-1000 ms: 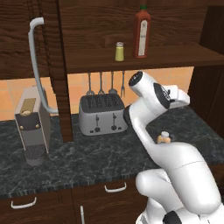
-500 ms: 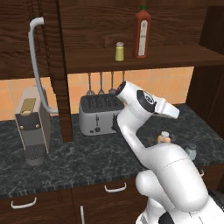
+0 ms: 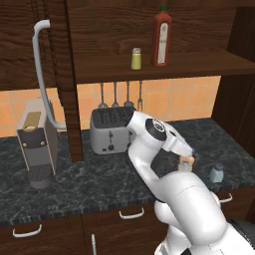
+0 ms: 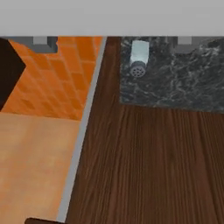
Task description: Put the shaker and condiment bottle from the counter next to their counterparts in the cabinet.
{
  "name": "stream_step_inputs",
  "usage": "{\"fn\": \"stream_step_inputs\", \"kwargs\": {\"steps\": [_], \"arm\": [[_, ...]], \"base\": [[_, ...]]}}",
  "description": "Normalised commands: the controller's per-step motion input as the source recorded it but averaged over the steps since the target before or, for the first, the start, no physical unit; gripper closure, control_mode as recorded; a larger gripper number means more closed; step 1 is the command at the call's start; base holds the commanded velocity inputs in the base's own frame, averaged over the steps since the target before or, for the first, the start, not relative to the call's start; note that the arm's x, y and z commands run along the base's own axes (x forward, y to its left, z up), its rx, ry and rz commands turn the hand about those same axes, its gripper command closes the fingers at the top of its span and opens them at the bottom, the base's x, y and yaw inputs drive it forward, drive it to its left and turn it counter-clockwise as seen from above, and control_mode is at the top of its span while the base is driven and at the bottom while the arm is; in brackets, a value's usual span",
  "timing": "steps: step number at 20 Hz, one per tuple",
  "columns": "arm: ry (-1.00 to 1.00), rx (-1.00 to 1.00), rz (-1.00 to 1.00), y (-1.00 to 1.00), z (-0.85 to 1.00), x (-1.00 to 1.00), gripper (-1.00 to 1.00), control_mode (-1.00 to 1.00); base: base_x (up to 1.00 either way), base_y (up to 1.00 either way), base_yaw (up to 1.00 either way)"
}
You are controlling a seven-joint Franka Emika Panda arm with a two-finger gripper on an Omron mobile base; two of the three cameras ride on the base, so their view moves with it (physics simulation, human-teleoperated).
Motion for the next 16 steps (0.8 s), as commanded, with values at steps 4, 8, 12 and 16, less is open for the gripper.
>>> {"fn": "stream_step_inputs", "kwargs": {"steps": [4,8,12,16], "arm": [[-0.15,-0.09,-0.12,-0.02,-0.35,0.00,-1.00,-1.00],[-0.13,-0.20,-0.48,-0.17,-0.70,0.05,-1.00,-1.00],[0.00,0.00,-0.16,-0.04,-0.01,0.05,-1.00,-1.00],[-0.01,-0.10,-0.04,0.01,0.00,0.30,-1.00,-1.00]], "base": [[0.00,0.00,0.00],[0.00,0.00,0.00],[0.00,0.00,0.00],[0.00,0.00,0.00]]}}
